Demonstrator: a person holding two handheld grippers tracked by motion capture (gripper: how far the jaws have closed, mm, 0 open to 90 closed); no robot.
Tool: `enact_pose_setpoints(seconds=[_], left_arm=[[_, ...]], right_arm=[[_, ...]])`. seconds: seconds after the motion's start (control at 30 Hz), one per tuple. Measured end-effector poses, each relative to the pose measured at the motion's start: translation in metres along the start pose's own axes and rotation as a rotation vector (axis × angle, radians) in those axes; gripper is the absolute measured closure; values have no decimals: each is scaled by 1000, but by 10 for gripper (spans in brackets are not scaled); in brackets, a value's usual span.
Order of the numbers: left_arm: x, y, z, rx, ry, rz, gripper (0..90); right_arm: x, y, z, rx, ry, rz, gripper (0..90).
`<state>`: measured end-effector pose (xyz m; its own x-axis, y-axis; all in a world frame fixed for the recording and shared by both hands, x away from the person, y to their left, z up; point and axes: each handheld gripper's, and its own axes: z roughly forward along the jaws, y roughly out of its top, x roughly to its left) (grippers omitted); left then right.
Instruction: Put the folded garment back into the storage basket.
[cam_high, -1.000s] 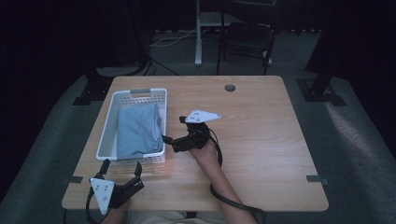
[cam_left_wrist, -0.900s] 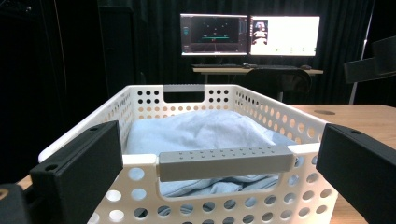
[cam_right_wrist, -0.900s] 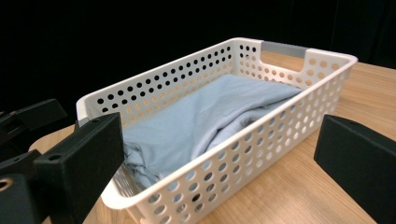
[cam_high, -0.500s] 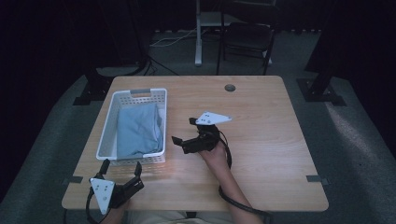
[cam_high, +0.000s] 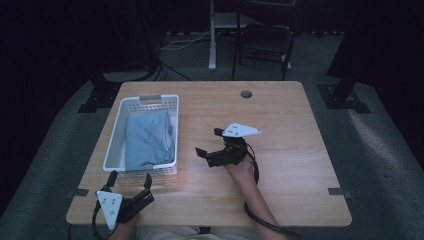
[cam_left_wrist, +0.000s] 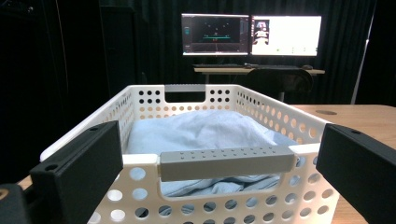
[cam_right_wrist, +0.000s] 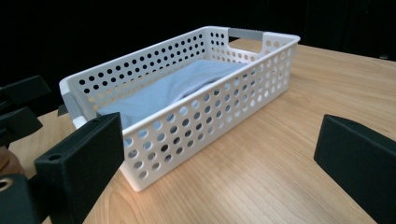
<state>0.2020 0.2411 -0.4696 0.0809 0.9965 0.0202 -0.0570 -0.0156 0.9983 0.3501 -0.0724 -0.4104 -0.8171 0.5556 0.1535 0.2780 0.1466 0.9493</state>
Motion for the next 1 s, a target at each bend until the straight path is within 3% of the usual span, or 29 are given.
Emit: enact_pose_setpoints(seconds=[0.67,1.0], left_arm=[[0,0,0,1,2,1,18],[0,0,0,2,3,1,18]], right_arm=[[-14,-15,-40,-7,-60,12,14],[-23,-24,-67,-12,-116,18,14]])
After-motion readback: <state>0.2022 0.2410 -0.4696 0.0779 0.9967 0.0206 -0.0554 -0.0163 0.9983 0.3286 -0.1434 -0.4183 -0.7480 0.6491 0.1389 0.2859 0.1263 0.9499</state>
